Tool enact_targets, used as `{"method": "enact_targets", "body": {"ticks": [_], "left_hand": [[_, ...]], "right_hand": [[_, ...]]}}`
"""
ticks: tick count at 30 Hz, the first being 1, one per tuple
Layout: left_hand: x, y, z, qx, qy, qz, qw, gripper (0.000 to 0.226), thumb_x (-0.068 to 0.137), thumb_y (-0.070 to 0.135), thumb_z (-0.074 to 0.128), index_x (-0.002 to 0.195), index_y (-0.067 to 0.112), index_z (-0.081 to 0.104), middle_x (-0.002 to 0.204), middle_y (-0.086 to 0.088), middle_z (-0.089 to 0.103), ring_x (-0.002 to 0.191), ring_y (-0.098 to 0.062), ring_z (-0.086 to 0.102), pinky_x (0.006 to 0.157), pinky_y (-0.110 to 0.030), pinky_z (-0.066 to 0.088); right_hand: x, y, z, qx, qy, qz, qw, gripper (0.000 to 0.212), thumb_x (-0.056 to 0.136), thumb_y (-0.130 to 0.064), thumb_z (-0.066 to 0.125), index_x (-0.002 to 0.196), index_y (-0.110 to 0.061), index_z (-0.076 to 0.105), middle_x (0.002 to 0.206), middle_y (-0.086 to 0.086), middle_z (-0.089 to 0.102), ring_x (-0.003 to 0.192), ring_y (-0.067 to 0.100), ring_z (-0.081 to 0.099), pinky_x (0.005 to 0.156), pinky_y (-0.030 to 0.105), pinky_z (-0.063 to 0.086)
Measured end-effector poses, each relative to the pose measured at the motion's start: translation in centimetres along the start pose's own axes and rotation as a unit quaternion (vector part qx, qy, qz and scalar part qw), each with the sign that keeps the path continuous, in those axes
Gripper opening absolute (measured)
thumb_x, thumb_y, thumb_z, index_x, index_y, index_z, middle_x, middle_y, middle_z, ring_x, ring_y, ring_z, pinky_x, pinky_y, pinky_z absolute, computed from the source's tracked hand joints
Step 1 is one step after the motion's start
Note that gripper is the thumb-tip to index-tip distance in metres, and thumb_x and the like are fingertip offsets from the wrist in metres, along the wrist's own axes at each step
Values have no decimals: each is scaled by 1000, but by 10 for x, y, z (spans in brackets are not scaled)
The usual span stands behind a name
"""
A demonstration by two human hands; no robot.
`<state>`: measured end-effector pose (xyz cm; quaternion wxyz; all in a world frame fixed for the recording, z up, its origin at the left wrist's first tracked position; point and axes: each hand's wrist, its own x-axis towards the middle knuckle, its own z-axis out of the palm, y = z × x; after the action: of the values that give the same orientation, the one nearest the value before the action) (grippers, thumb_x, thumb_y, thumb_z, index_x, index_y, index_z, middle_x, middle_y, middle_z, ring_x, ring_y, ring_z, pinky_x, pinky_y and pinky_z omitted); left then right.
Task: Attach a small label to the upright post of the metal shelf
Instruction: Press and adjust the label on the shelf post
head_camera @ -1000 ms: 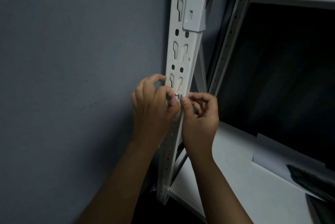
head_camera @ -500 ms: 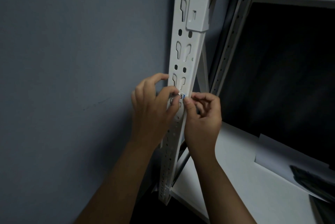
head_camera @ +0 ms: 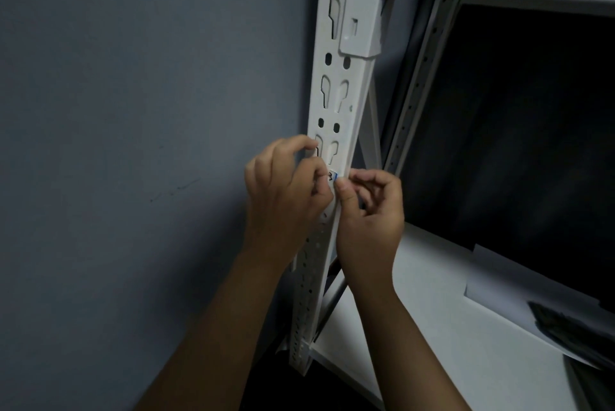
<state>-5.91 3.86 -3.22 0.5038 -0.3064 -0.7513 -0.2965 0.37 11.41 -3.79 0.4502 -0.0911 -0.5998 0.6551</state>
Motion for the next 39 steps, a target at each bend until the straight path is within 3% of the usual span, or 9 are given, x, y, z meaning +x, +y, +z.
{"method": "enact_targets", "body": {"ticks": [8,10,12,15,17,22,26,33,39], "left_hand": [[-11,-8,-10,-62,-43,-70,995,19,82,28,53,82,12,64,113,3,42,103,-19,37,82,-32,35],[-5,-3,-14,-122,-59,-118,984,17,83,28,54,82,14,64,109,5,45,101,-11,36,84,-22,35],[1,1,-19,-193,-78,-175,962,12,85,27,57,82,17,64,105,8,47,100,-6,36,85,-8,31],[7,6,-29,-284,-112,-257,917,9,88,21,60,81,26,61,103,14,47,101,-11,48,83,-15,40],[9,9,-37,-326,-125,-288,892,20,90,13,59,79,29,58,102,12,49,94,-2,53,78,-9,41],[9,18,-53,-393,-149,-303,855,27,90,0,55,79,25,58,101,3,52,88,12,54,76,-3,41],[5,21,-61,-433,-161,-320,827,26,91,-2,53,80,21,60,101,1,53,88,12,56,75,-4,42],[-2,15,-62,-355,-152,-282,878,17,88,5,60,82,20,66,100,10,51,94,0,56,75,-5,42],[-3,13,-59,-246,-114,-248,930,14,88,22,60,89,19,73,99,14,47,101,-7,46,77,-4,38]], "right_hand": [[2,-1,-2,-18,-7,-7,1000,16,86,-5,68,96,-14,58,91,-2,66,85,7,66,67,12,49],[3,0,-4,-47,-13,-13,999,13,86,-7,67,95,-15,62,91,-2,66,85,7,65,68,12,49],[1,-2,-6,-92,-21,-28,995,13,87,-10,67,95,-20,64,96,-4,65,91,5,62,74,12,48],[-3,-9,-7,-202,-10,-144,969,11,89,-13,66,96,-20,68,103,-8,56,100,4,54,87,15,44],[-6,-15,-7,-218,-9,-198,956,12,89,-12,65,98,-17,70,99,-10,52,98,5,52,86,15,43],[-12,-35,-7,-107,-110,-43,987,21,90,-9,62,97,-28,67,99,-7,68,95,3,63,83,15,50],[-17,-42,-7,-49,-120,32,991,15,88,-8,64,93,-19,72,89,-7,73,86,3,68,80,16,53],[-18,-44,-11,-26,-93,88,991,9,83,-4,69,89,-8,74,84,6,73,78,9,68,80,25,57],[-17,-38,-11,-43,-78,85,992,7,84,-7,69,86,-11,75,79,2,73,77,11,68,76,21,57]]}}
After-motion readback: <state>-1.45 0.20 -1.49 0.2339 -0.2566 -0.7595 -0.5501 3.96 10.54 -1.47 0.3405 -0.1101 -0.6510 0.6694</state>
